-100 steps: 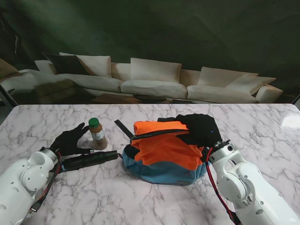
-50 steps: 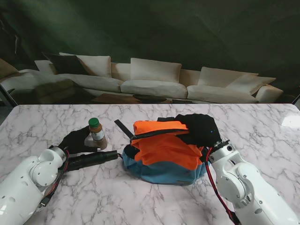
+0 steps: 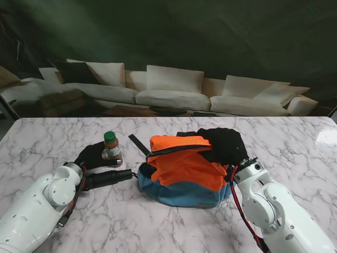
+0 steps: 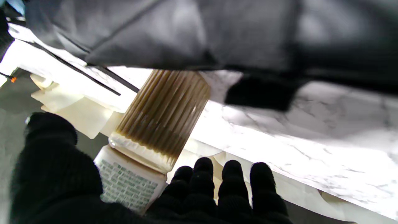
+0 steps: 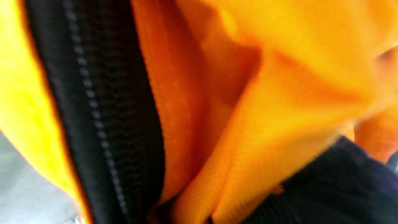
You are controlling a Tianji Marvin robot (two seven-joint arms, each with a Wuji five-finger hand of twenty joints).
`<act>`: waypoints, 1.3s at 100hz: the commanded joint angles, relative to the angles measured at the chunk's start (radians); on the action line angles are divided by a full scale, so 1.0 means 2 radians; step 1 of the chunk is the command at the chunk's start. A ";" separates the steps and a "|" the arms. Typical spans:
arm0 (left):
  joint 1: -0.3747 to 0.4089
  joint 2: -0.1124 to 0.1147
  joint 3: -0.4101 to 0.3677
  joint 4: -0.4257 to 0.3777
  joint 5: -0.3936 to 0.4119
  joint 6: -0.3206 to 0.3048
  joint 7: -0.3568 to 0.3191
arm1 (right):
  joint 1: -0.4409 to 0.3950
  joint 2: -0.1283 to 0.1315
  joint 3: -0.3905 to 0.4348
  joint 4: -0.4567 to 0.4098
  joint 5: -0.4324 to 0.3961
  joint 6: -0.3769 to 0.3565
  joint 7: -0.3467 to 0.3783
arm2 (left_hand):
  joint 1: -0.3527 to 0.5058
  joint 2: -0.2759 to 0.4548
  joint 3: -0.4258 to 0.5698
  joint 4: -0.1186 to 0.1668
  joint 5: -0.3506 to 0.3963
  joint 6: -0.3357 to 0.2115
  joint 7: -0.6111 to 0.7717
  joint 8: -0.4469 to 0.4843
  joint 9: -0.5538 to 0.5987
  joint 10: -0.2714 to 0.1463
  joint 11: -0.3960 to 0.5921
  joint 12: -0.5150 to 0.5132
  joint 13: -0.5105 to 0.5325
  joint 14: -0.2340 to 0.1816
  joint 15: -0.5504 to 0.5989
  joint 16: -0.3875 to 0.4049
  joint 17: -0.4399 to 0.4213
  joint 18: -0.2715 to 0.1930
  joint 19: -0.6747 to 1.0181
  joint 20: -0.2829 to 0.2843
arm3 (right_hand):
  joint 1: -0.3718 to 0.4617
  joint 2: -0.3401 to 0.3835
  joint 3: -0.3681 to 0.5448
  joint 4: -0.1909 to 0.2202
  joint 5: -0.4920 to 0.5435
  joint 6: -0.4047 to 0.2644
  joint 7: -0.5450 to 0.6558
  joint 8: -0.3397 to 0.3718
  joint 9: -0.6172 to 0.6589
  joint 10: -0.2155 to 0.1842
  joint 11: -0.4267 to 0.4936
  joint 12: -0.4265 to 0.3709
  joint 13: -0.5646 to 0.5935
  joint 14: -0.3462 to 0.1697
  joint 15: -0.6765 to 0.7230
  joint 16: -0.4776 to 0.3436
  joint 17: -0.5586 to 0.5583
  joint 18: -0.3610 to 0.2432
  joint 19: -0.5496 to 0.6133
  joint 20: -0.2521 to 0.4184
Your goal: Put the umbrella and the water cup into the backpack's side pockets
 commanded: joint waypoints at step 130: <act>0.102 -0.033 -0.098 -0.152 -0.072 -0.039 0.067 | 0.000 -0.001 -0.003 0.016 0.003 0.005 0.007 | 0.350 -0.005 0.000 -0.005 0.248 -0.128 0.337 0.037 0.406 -0.049 0.006 0.141 0.267 0.030 0.154 0.097 0.146 0.082 0.268 0.088 | 0.069 0.062 0.052 0.024 0.033 -0.108 0.063 0.018 -0.001 -0.014 0.021 -0.003 0.026 -0.017 0.005 0.006 -0.003 -0.006 0.004 -0.003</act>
